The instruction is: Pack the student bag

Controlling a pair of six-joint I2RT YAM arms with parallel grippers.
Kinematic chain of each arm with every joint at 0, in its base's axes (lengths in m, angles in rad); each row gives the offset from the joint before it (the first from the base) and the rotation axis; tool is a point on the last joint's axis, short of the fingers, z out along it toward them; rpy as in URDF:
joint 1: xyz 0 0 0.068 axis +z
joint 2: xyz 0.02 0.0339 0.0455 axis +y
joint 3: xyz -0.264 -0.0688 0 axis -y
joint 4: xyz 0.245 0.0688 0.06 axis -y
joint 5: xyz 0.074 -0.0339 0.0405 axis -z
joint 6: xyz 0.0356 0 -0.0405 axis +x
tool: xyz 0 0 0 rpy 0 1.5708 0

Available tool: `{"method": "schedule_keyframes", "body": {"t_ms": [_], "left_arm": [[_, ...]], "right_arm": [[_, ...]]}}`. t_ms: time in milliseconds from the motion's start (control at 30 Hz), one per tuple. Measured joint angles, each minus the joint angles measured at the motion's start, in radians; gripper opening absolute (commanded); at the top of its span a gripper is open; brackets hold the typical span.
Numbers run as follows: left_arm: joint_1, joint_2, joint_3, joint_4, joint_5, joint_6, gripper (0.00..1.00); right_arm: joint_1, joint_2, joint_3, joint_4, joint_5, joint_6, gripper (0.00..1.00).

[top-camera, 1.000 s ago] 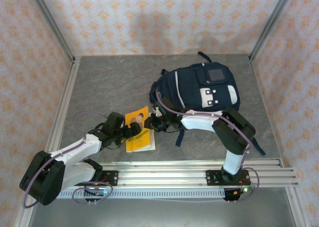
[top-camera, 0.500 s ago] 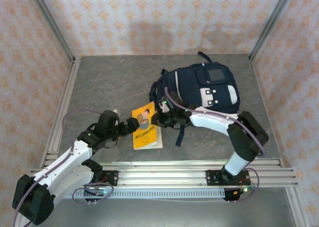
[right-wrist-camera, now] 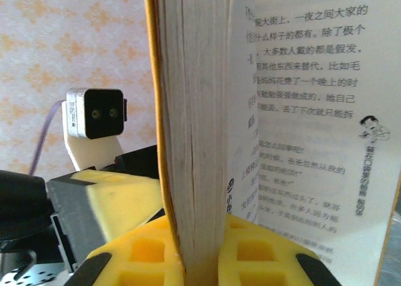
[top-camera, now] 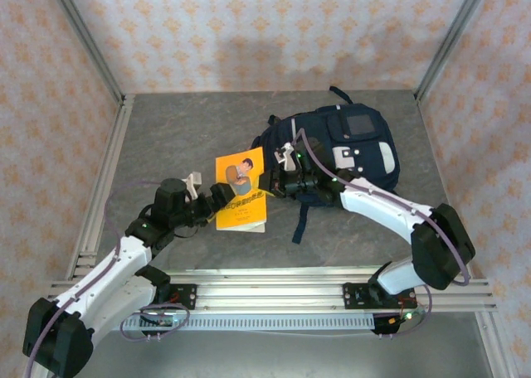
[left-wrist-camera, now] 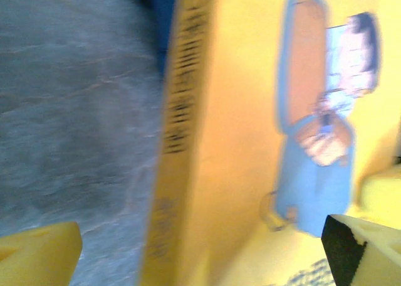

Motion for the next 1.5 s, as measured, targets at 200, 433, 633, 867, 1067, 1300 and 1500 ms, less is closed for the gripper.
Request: {"method": "schedule_keyframes", "body": {"t_ms": [200,433,633,867,1067,1300,1500], "left_arm": [[0.001,-0.021,-0.039,0.148,0.044,-0.089,0.69],[0.002,-0.072,-0.043,0.169,0.043,-0.116,0.31],[0.002,-0.077,-0.043,0.182,0.045,-0.129,0.02],[0.002,-0.103,-0.043,0.179,0.044,-0.142,0.0],[0.002,-0.121,-0.043,0.165,0.044,-0.149,0.0],[0.002,-0.158,-0.043,0.164,0.043,-0.175,0.0],[0.002,-0.181,-0.035,0.162,0.043,-0.198,0.0]], "right_arm": [[-0.005,-0.002,-0.037,0.069,-0.018,0.072,0.03],[-0.02,-0.045,-0.038,0.068,-0.004,0.07,0.05],[-0.021,-0.055,-0.038,0.047,0.023,0.055,0.35],[-0.021,-0.138,-0.085,0.029,0.164,0.026,0.71],[-0.023,-0.14,-0.168,0.149,0.198,0.098,0.73],[-0.022,-0.045,-0.198,0.312,0.159,0.195,0.73],[-0.006,0.064,-0.208,0.553,0.107,0.309,0.77]]}}
